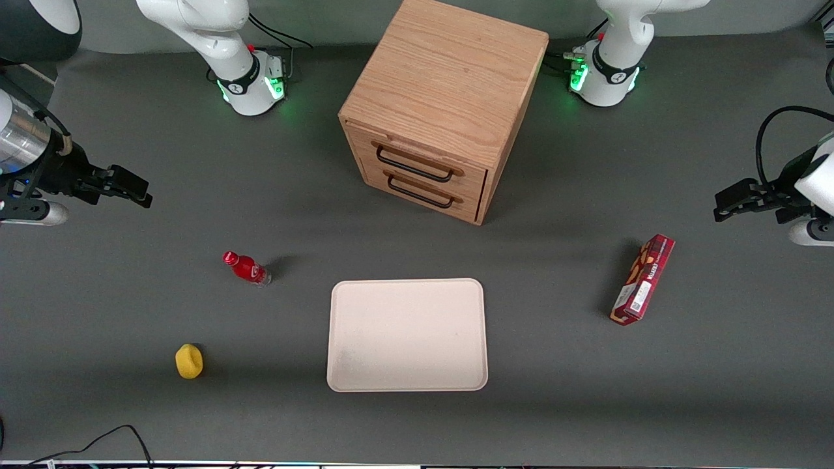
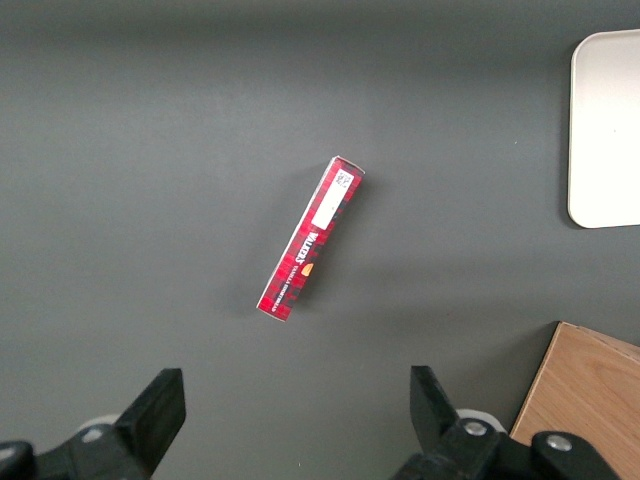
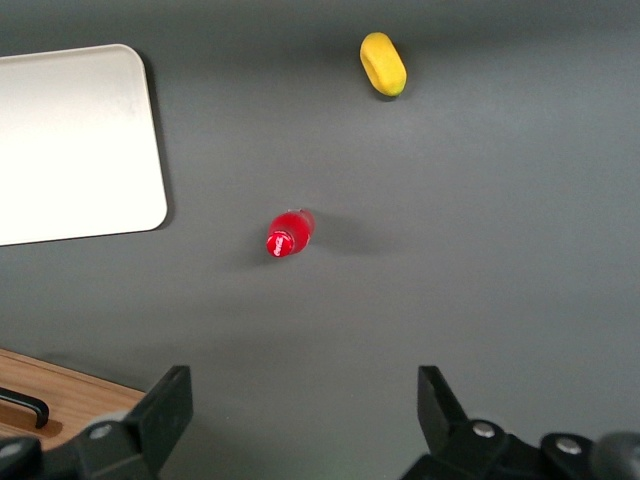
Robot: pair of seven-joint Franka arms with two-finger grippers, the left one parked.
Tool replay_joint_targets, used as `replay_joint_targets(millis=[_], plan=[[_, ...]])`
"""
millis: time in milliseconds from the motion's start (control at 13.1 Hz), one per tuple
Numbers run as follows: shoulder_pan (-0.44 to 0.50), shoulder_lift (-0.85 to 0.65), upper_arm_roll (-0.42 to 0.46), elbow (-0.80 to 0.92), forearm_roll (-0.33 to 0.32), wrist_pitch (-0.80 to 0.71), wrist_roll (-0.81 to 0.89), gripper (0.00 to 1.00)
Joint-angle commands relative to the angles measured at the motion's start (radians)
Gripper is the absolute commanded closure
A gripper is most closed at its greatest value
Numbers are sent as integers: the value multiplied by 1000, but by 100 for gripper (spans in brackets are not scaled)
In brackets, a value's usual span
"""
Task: Open upper drawer
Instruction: 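Move the right gripper toward the upper drawer's black handle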
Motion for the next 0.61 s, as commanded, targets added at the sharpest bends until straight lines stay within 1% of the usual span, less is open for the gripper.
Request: replay_joint_targets(millis=[0,229,305,381,457,533], plan=[[-6,-8,1,-1,17,-4,23,0],[6,16,10,26,17,-1,6,0],[18,51,20,61,19,-4,1,0],[50,89,38,98,42,-13,-25,0],[75,114,47,127,81,-14,-40,0],[125,145,49,158,100,-14,-40,0]])
